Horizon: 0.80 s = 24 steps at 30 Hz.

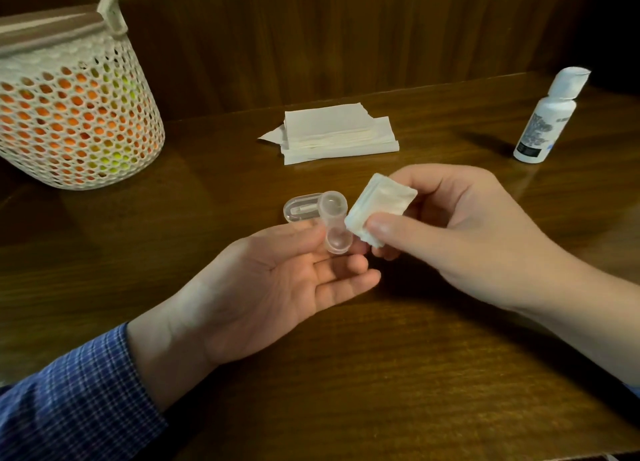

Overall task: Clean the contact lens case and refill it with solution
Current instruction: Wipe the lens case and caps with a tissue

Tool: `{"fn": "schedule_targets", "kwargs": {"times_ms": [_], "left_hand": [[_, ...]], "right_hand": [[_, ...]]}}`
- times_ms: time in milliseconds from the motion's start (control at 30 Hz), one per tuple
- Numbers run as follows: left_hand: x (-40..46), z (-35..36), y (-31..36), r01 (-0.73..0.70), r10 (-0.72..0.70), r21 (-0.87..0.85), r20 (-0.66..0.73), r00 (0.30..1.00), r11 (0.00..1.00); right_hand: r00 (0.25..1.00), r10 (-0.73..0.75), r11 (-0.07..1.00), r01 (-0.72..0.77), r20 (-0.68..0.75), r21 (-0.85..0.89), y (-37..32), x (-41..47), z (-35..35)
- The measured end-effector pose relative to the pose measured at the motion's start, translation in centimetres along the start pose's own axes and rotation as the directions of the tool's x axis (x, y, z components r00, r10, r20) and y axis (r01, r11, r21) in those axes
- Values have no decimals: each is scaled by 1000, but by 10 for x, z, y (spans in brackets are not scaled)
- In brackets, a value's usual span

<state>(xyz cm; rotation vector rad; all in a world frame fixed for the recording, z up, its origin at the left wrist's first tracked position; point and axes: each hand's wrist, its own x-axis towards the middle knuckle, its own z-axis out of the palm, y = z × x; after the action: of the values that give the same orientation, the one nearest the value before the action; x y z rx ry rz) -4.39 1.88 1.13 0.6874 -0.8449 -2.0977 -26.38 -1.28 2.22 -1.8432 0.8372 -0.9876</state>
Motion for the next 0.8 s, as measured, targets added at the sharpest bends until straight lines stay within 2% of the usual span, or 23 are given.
{"fn": "schedule_targets", "kwargs": {"times_ms": [100,167,267,467,567,633,733,800], "left_hand": [[2,-3,-6,1,-4,76,40,999,997],[3,-5,-9,-15,10,167,29,1000,986],[2,-5,-9,-46,41,294,21,999,955],[0,-4,-8,-124,166,370,-83,983,921],[0,-2,-9,-151,297,534,-198,934,832],[-1,-1,-9,-158,356,603,-224,907,782],[-1,1,-10,-170,348,573,-215,913,802],[-2,1,-11,-157,322,544,-223,920,824]], "right_hand": [[985,-174,940,169,11,-296,2,-4,8],[978,-206,908,200,24,-368,3,-5,11],[982,-186,917,183,27,-355,3,-4,9],[993,-76,962,96,87,-257,1,-4,4],[994,-30,969,55,106,-239,2,-3,3],[997,-34,970,50,69,-239,2,-3,4],[996,-79,960,84,30,-267,3,-3,8],[995,-79,960,93,66,-264,3,-4,10]]}}
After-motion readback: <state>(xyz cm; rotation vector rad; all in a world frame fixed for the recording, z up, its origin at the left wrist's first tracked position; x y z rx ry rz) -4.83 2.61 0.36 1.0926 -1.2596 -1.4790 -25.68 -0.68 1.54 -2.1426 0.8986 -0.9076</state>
